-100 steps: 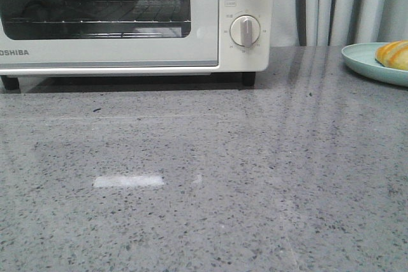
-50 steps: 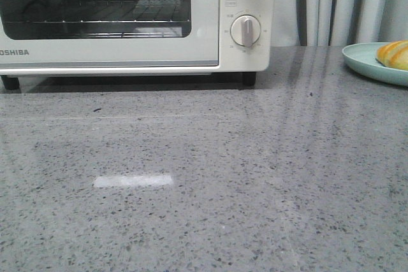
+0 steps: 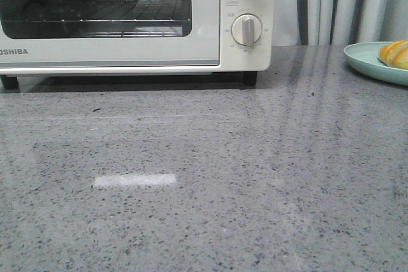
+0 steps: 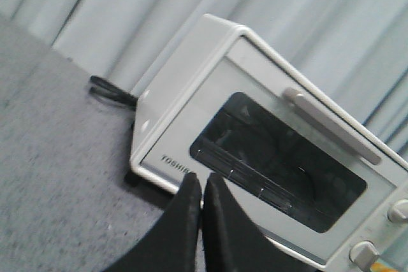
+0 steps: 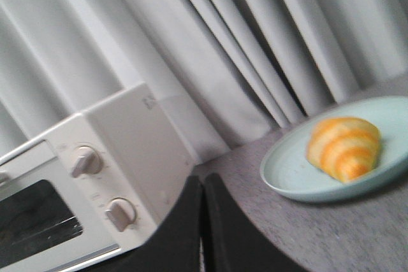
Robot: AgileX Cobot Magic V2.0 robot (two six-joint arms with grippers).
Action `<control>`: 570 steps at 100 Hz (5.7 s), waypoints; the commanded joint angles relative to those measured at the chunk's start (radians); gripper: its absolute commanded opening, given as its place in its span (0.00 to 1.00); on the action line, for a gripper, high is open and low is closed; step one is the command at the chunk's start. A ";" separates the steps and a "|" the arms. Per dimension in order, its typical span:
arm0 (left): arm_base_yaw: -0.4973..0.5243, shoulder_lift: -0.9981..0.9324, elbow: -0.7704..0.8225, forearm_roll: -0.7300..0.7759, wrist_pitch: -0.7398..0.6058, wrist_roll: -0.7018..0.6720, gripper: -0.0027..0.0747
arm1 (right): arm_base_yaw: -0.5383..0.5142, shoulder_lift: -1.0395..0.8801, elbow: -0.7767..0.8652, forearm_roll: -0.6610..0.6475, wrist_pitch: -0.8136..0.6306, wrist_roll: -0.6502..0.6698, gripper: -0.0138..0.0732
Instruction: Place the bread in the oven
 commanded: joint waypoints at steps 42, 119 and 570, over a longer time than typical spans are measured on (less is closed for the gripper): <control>-0.030 0.628 -0.618 0.291 0.219 0.079 0.01 | -0.007 0.474 -0.457 -0.376 0.211 -0.010 0.08; -0.258 1.178 -0.859 0.289 0.000 0.165 0.01 | -0.007 0.496 -0.463 -0.376 0.215 -0.010 0.08; -0.367 0.338 -0.532 0.129 0.571 0.157 0.01 | 0.524 1.574 -1.202 -0.636 0.226 0.027 0.08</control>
